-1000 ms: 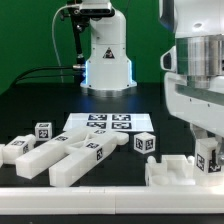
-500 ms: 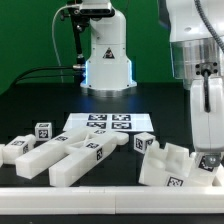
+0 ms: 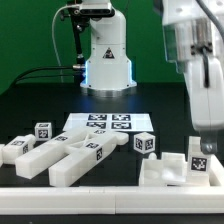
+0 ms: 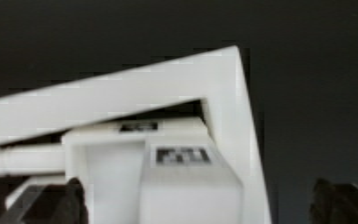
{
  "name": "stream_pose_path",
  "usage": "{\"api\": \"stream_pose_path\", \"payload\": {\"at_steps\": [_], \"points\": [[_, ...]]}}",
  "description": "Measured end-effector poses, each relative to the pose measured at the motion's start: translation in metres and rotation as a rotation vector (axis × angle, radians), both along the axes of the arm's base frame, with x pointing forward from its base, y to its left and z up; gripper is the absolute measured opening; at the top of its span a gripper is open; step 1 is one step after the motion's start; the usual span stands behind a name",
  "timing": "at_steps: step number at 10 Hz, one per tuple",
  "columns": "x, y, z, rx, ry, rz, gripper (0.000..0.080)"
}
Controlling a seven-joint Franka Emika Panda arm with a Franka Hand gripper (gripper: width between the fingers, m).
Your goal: Assemble chair
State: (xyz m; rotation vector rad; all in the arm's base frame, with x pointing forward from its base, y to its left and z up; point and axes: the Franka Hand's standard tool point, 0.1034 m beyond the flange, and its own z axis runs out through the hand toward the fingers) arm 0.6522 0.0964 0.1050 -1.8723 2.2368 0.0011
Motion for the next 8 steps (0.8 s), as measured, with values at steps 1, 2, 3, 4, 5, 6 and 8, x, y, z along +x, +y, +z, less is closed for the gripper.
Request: {"api": "stream_pose_path", "payload": {"at_steps": [1,2,3,4,5,6,8], "points": [[0.0039,-0.0103,0.0161,-0.008,-0.027,0.055,0.0643],[0.004,-0.0118,0.0216,-0.008,-0.032,0.073,0.0649],[0.0026,-0.0101,0.0176,-0.008,-0.026,0.075,0.0649],[0.0025,-0.0102,0.0171,-0.009,-0.025,0.075,0.0649],[0.0024,-0.0102,0.017,-0.009,-0.025,0.075,0.0649],[0.0023,-0.0101,0.0167,-0.009,-0.025,0.076,0.0649],[0.0022,-0.0101,0.0163,-0.009,-0.024,0.076,0.0649]]}}
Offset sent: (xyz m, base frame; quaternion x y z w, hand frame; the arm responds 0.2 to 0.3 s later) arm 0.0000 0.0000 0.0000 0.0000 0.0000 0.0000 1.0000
